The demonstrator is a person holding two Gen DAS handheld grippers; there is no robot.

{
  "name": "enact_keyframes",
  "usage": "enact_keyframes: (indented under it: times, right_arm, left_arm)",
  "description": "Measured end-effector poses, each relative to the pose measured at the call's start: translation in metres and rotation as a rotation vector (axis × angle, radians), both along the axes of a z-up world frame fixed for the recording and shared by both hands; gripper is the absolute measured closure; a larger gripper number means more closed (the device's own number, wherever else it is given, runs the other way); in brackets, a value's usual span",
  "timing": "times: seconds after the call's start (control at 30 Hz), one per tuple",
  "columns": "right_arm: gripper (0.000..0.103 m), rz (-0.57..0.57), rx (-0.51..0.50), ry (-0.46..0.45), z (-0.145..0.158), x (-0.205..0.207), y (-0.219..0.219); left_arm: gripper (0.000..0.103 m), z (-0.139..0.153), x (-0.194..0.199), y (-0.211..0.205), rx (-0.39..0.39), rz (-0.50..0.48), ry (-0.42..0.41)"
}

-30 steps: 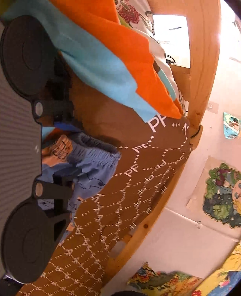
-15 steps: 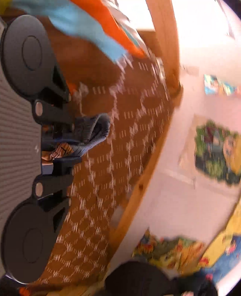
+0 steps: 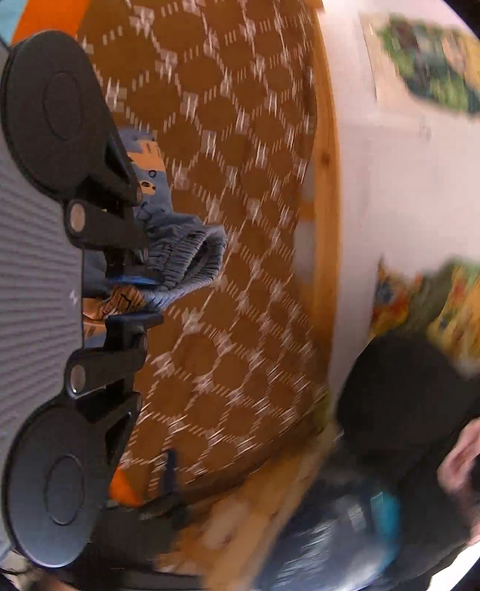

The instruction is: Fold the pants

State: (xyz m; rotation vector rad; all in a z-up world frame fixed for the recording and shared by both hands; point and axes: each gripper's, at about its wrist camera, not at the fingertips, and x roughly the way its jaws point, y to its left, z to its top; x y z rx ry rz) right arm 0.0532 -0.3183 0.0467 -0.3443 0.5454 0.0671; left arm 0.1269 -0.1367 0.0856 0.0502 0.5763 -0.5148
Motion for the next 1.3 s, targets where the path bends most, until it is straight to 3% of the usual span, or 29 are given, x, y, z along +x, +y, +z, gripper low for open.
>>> enact_keyframes:
  times: [0.07, 0.13, 0.2, 0.3, 0.43, 0.57, 0.63, 0.73, 0.8, 0.9, 1.07, 1.13, 1.23, 1.3]
  right_arm:
    - [0.002, -0.024, -0.013, -0.002, -0.002, 0.004, -0.013]
    - [0.002, -0.058, 0.008, 0.007, -0.005, 0.009, -0.029]
    - [0.002, -0.093, 0.045, 0.023, -0.009, 0.012, -0.041]
    - [0.002, -0.113, 0.118, 0.045, -0.015, 0.014, -0.053]
    - [0.004, -0.083, 0.235, 0.024, -0.015, 0.014, -0.053]
    - [0.018, 0.021, 0.457, 0.055, -0.015, 0.023, -0.047]
    - [0.032, 0.065, 0.535, 0.079, -0.018, 0.032, -0.04]
    - [0.049, 0.108, 0.574, 0.118, -0.024, 0.044, -0.025]
    - [0.053, 0.116, 0.584, 0.147, -0.03, 0.051, -0.019]
    - [0.057, 0.109, 0.612, 0.187, -0.038, 0.052, -0.014]
    - [0.061, 0.098, 0.688, 0.245, -0.05, 0.057, -0.016]
    - [0.081, 0.101, 0.694, 0.243, -0.049, 0.056, -0.016]
    - [0.093, 0.101, 0.711, 0.23, -0.046, 0.054, -0.018]
    - [0.095, 0.101, 0.724, 0.225, -0.043, 0.053, -0.02]
  left_arm:
    - [0.084, -0.017, 0.0, -0.021, 0.039, -0.046, 0.021]
    - [0.074, -0.039, 0.001, -0.035, 0.073, -0.099, 0.056]
    - [0.05, -0.056, -0.002, -0.039, 0.093, -0.11, 0.094]
    - [0.038, -0.071, -0.013, -0.037, 0.115, -0.109, 0.102]
    - [0.035, -0.078, -0.025, -0.034, 0.192, -0.124, 0.044]
    - [0.042, -0.085, -0.025, -0.036, 0.258, -0.158, 0.048]
    - [0.047, -0.088, -0.025, -0.034, 0.257, -0.164, 0.061]
    - [0.062, -0.091, -0.021, -0.031, 0.271, -0.158, 0.072]
    - [0.081, -0.089, -0.019, -0.029, 0.268, -0.156, 0.081]
    - [0.09, -0.087, -0.021, -0.03, 0.294, -0.165, 0.062]
    - [0.094, -0.087, -0.021, -0.03, 0.292, -0.164, 0.061]
    - [0.095, -0.087, -0.02, -0.028, 0.279, -0.158, 0.072]
    - [0.096, -0.085, -0.02, -0.027, 0.274, -0.155, 0.07]
    - [0.098, -0.082, -0.022, -0.025, 0.265, -0.146, 0.061]
